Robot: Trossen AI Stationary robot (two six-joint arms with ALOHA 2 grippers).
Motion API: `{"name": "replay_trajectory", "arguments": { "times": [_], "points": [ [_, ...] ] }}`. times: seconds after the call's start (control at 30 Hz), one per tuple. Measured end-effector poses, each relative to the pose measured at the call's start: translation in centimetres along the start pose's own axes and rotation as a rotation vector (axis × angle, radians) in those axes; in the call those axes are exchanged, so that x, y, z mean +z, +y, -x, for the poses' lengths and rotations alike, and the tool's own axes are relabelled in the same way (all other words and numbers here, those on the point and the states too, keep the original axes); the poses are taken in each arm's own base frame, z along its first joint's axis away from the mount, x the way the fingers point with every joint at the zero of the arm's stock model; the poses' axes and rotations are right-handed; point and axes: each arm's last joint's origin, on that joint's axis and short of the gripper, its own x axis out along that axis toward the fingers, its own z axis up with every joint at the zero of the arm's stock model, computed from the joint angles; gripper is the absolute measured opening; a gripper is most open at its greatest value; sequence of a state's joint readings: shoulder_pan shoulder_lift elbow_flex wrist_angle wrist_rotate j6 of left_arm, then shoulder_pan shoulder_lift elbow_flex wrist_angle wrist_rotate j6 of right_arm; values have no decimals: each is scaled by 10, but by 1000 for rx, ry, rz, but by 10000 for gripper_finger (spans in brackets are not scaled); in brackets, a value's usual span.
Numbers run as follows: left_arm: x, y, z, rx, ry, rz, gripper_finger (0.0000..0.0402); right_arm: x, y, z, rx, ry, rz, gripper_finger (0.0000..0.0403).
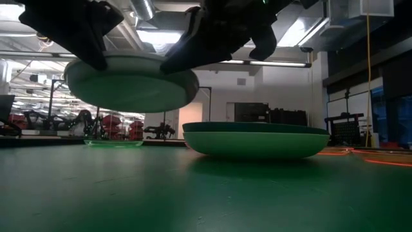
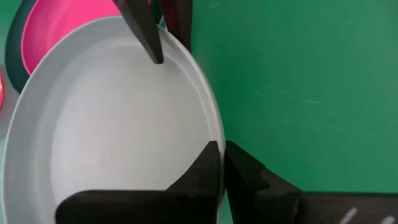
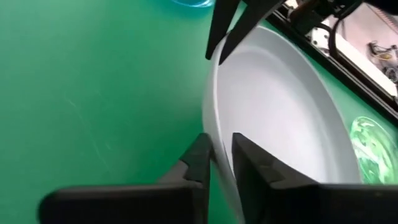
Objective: Stack plastic plates
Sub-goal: Stack the light blue plate on top of the pink plate
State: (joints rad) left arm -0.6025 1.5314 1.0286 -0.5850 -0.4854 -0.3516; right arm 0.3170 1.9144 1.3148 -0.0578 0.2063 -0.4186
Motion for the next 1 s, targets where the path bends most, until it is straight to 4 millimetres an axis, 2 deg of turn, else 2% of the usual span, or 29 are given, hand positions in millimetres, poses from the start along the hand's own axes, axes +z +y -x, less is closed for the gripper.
{"name": "replay_trajectory", "arguments": {
  "times": [0.13, 0.3, 0.57, 0.73, 0.83, 1.0],
  "points": [
    [0, 0, 0, 2, -1, -4, 8, -2, -3, -1, 17, 0, 2, 9],
    [1, 1, 0, 53, -30, 35, 32, -3, -2, -1, 19, 11, 7, 5],
    [3, 2, 1, 66, -52, 78, 103, -1, -7, 8, -21, 106, 31, 2],
    [5, 5, 18, -9, -77, 93, 117, 4, -12, 19, -27, 174, 3, 2],
    [4, 3, 33, -45, -110, 87, 118, 0, -12, 31, -76, 278, 4, 1],
    [-4, -8, 56, 46, -201, 27, 115, -3, -17, 56, -95, 370, -83, 0]
  ]
}}
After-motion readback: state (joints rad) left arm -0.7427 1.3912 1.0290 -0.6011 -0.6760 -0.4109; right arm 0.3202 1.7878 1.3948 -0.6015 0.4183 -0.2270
